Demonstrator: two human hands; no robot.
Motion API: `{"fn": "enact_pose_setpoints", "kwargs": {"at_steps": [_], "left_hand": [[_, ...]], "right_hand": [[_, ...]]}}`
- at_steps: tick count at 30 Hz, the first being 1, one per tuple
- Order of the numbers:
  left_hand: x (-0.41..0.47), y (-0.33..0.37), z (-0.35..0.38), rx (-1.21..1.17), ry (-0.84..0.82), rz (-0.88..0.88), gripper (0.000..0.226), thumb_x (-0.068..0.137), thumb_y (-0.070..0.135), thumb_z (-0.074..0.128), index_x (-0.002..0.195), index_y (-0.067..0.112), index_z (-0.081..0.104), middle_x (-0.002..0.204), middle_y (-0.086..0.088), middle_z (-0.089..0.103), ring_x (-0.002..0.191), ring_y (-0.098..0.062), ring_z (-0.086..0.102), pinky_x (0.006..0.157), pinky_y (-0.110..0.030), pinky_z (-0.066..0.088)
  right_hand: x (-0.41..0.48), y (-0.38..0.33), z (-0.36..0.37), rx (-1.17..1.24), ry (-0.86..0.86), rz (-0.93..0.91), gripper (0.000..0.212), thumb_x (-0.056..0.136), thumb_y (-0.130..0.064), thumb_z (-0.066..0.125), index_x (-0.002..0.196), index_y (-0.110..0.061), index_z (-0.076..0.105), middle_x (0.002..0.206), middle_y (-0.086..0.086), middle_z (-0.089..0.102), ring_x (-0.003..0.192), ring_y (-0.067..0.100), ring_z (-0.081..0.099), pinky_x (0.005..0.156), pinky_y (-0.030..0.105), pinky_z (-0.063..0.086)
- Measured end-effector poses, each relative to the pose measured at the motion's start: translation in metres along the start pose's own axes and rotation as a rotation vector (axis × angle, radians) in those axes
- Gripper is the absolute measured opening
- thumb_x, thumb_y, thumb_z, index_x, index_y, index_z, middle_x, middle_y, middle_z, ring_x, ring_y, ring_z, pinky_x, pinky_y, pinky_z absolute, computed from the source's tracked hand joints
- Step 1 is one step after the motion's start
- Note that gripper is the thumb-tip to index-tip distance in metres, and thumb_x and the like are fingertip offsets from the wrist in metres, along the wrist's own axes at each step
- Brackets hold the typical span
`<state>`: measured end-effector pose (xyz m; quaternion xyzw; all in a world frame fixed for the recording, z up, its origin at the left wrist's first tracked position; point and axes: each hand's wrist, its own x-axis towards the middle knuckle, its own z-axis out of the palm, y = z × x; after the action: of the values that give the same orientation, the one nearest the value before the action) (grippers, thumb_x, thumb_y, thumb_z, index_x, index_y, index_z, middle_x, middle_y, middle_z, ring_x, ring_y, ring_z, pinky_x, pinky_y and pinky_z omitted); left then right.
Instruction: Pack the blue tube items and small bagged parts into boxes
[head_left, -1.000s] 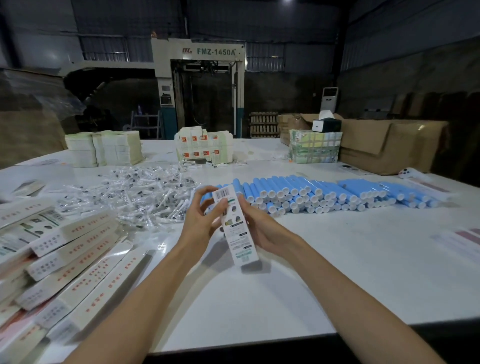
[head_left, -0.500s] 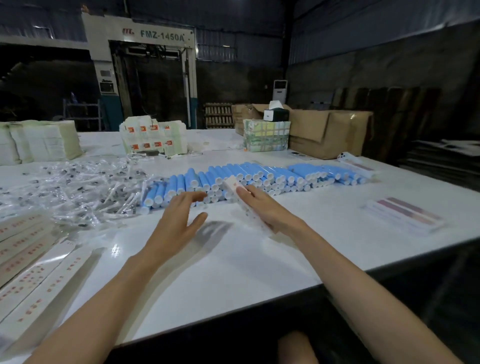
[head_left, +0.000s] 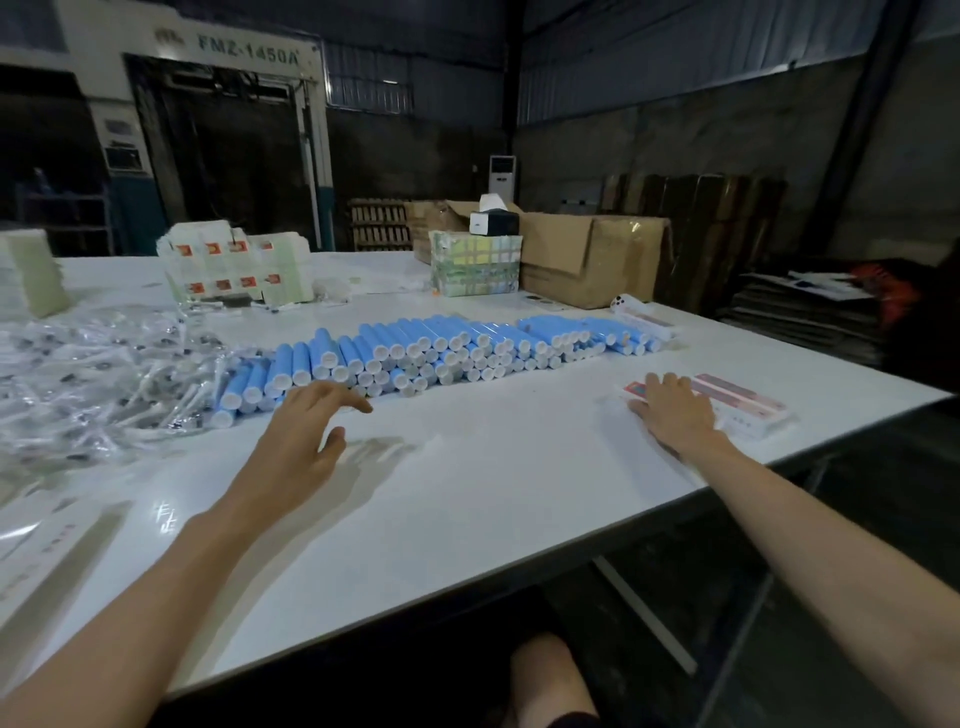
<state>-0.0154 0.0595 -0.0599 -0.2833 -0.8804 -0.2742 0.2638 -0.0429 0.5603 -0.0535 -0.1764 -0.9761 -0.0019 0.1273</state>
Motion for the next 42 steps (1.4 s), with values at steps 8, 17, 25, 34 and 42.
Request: {"fn": "enact_pose_setpoints", "kwargs": {"at_steps": [8, 17, 25, 34, 42], "left_hand": [[-0.001, -0.006, 0.004, 0.025, -0.032, 0.028, 0.036, 0.099, -0.004, 0.066, 0.113, 0.027, 0.075, 0.127, 0.005, 0.060, 0.126, -0.022, 0.052, 0.106, -0.039, 0.037], [-0.001, -0.009, 0.005, 0.040, -0.039, -0.003, 0.033, 0.101, -0.001, 0.066, 0.115, 0.028, 0.074, 0.127, 0.008, 0.059, 0.125, -0.018, 0.051, 0.105, -0.037, 0.038], [-0.006, -0.002, -0.002, 0.030, 0.059, -0.232, 0.020, 0.106, 0.023, 0.063, 0.122, 0.032, 0.067, 0.112, 0.016, 0.067, 0.103, -0.010, 0.063, 0.087, -0.041, 0.055], [-0.007, 0.005, -0.015, 0.194, 0.090, -0.499, 0.022, 0.104, 0.022, 0.056, 0.120, 0.028, 0.068, 0.104, 0.009, 0.073, 0.093, -0.018, 0.066, 0.082, -0.042, 0.055], [-0.001, 0.010, -0.061, 0.489, -0.165, -0.663, 0.023, 0.103, 0.016, 0.059, 0.125, 0.008, 0.065, 0.123, -0.015, 0.067, 0.112, -0.036, 0.064, 0.095, -0.046, 0.054]], "right_hand": [[0.000, 0.026, 0.007, -0.241, 0.142, 0.055, 0.041, 0.108, -0.041, 0.049, 0.136, -0.013, 0.059, 0.143, 0.015, 0.051, 0.134, 0.032, 0.045, 0.112, 0.048, 0.040], [0.002, -0.008, 0.002, -0.225, 0.151, 0.140, 0.046, 0.100, -0.032, 0.059, 0.140, -0.011, 0.050, 0.148, 0.017, 0.044, 0.137, 0.035, 0.042, 0.114, 0.052, 0.037], [-0.035, -0.198, -0.024, 0.672, 0.311, -0.367, 0.024, 0.106, -0.032, 0.052, 0.092, -0.014, 0.059, 0.083, 0.001, 0.064, 0.079, 0.024, 0.062, 0.067, 0.039, 0.048], [-0.091, -0.347, -0.016, 1.210, -0.007, -0.509, 0.048, 0.106, -0.034, 0.055, 0.065, -0.017, 0.039, 0.057, -0.005, 0.039, 0.054, 0.010, 0.036, 0.058, 0.036, 0.031], [-0.078, -0.346, 0.020, 1.289, -0.196, -0.402, 0.043, 0.104, -0.029, 0.056, 0.069, -0.005, 0.055, 0.060, 0.001, 0.051, 0.057, 0.016, 0.043, 0.063, 0.033, 0.036]]}}
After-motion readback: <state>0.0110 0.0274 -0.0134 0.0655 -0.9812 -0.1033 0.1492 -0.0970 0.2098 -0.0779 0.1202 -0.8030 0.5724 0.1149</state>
